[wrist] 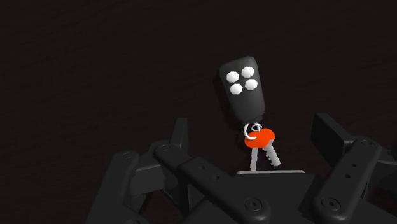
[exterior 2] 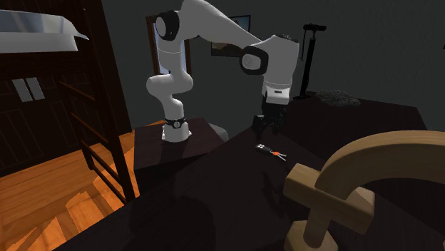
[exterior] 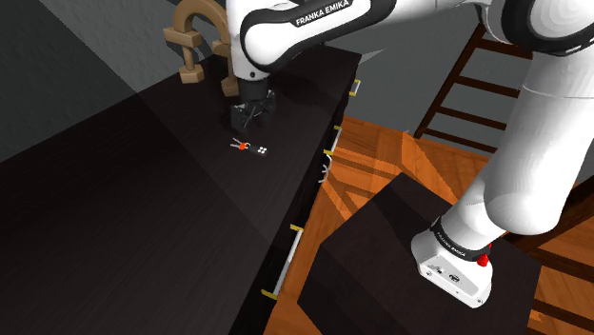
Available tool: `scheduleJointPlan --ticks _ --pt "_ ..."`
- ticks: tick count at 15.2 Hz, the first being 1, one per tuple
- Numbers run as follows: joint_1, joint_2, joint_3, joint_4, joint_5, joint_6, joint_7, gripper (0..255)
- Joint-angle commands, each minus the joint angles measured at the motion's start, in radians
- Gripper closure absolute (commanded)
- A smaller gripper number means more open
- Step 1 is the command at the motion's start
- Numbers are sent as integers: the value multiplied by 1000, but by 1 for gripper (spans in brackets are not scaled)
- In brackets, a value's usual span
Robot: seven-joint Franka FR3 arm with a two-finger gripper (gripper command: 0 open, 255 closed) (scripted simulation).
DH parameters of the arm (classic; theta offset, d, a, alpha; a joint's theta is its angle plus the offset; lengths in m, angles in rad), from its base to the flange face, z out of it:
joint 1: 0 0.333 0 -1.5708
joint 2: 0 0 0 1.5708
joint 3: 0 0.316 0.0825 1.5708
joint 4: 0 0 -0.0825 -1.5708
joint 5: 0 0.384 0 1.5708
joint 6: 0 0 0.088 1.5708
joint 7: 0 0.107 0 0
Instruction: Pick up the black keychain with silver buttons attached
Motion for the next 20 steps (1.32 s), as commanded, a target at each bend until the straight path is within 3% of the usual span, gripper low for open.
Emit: scheduleJointPlan --ticks 1,10,11,20 --pt "16 58 -1 54 -20 3 16 0" --pt "20 102 -8 12 -34 88 24 0" --pt "20 103 -8 13 -34 88 24 255" --pt "20 102 -8 12 -34 88 24 255"
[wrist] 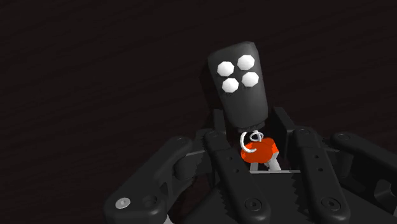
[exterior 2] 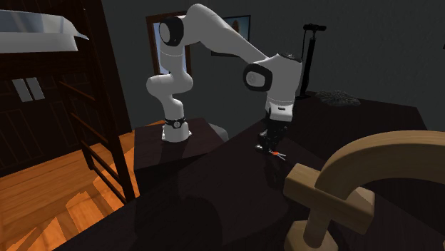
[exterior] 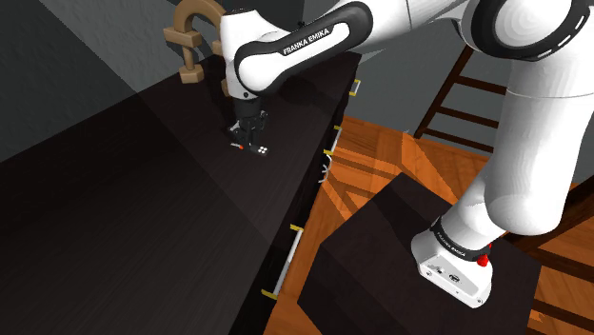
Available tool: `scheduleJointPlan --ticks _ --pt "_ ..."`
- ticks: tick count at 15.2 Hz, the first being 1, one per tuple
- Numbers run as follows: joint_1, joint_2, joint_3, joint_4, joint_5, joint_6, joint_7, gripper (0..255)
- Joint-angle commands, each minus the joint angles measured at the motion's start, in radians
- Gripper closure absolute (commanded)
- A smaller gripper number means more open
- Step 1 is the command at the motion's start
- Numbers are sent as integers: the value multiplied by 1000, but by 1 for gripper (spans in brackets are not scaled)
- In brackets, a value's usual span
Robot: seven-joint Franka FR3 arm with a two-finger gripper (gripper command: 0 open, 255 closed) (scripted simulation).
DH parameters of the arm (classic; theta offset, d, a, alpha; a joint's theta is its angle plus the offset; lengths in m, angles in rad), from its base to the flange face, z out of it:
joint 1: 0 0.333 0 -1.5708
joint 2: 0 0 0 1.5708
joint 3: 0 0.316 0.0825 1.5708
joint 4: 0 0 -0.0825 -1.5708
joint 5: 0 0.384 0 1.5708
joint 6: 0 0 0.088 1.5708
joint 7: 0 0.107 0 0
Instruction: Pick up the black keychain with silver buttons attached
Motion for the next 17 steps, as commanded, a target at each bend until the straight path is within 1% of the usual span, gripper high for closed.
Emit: scheduleJointPlan --ticks 1,15,17 --pt "-1 -7 1 5 2 -11 -1 255" --pt "-6 -78 11 97 25 -172 -13 255" --pt "-6 -79 11 98 25 -173 -13 255"
